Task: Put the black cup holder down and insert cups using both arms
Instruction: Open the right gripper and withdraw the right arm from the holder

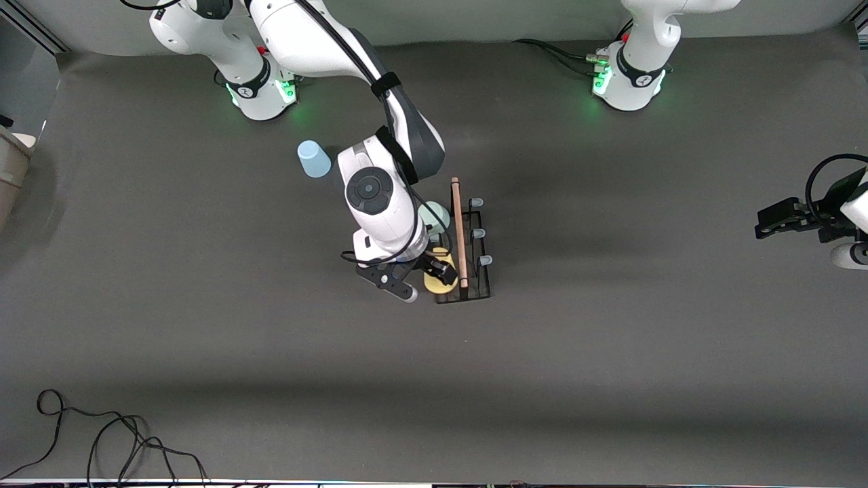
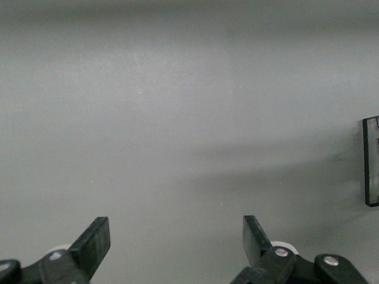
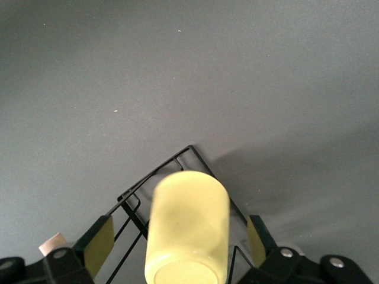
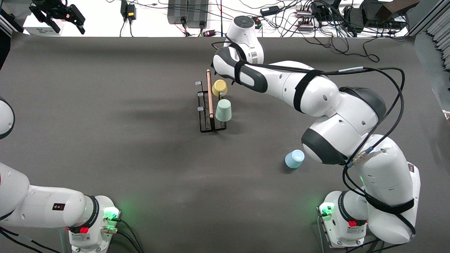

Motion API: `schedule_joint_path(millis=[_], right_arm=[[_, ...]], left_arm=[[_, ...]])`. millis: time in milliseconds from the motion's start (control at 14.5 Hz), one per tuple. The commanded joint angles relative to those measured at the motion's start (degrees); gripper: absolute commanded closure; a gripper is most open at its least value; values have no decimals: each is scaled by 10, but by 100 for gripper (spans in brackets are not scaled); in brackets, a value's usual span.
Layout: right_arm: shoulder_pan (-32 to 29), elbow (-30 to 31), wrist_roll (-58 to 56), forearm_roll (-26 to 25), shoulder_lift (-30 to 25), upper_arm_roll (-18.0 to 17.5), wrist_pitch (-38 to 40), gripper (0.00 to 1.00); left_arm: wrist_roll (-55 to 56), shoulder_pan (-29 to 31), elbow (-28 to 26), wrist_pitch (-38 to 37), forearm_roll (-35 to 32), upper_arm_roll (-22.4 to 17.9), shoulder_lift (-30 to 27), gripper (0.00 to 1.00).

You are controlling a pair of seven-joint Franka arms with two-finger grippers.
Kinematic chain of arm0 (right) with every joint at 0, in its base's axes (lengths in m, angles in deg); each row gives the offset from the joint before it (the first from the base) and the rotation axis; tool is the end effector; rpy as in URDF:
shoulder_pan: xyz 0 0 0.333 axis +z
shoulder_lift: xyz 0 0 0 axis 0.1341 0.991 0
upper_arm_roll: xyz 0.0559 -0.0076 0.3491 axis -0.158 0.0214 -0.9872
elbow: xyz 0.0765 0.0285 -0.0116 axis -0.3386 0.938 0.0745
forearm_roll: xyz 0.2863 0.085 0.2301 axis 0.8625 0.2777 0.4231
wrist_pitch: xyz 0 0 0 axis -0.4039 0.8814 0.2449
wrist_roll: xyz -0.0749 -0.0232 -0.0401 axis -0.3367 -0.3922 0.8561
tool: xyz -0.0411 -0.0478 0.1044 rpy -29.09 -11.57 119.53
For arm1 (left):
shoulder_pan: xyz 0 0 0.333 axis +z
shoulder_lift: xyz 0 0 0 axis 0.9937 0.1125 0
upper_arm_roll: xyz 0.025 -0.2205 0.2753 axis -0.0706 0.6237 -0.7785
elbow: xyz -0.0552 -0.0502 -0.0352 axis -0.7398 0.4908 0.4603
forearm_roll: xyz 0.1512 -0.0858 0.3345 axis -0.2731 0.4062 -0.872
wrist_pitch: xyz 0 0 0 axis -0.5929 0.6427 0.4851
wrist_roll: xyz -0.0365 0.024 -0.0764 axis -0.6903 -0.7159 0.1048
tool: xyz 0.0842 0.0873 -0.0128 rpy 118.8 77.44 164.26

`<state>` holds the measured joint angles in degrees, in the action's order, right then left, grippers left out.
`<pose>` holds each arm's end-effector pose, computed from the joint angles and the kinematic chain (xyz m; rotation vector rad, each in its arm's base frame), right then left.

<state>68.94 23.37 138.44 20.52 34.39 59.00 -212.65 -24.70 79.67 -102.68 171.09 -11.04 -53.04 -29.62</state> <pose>0.5790 0.4796 0.3308 -2.8537 0.8094 -0.0377 0.5949 0.0132 0.6012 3.1326 -0.1243 -0.0463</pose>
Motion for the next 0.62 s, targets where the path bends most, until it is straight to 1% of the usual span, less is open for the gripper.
schedule_joint_path(millis=[0,138,345,414,552], right_arm=[[-2,-15,2,-8,-2,13,12,0],[-14,-18,-25,-52,-32,15,76,0],[-57,-19,-114,-78,-110,19,193,0],[-69,-20,-145,-83,-136,27,239,0],[-71,-19,-212,-116,-181,64,318,0]], left_arm=[[5,-1,5,2,1,-1,1,0],[8,-3,5,5,1,-2,1,0],[8,-2,5,4,1,-2,2,0],[8,-2,4,4,1,-1,1,0],[8,-2,4,3,1,-1,1,0]])
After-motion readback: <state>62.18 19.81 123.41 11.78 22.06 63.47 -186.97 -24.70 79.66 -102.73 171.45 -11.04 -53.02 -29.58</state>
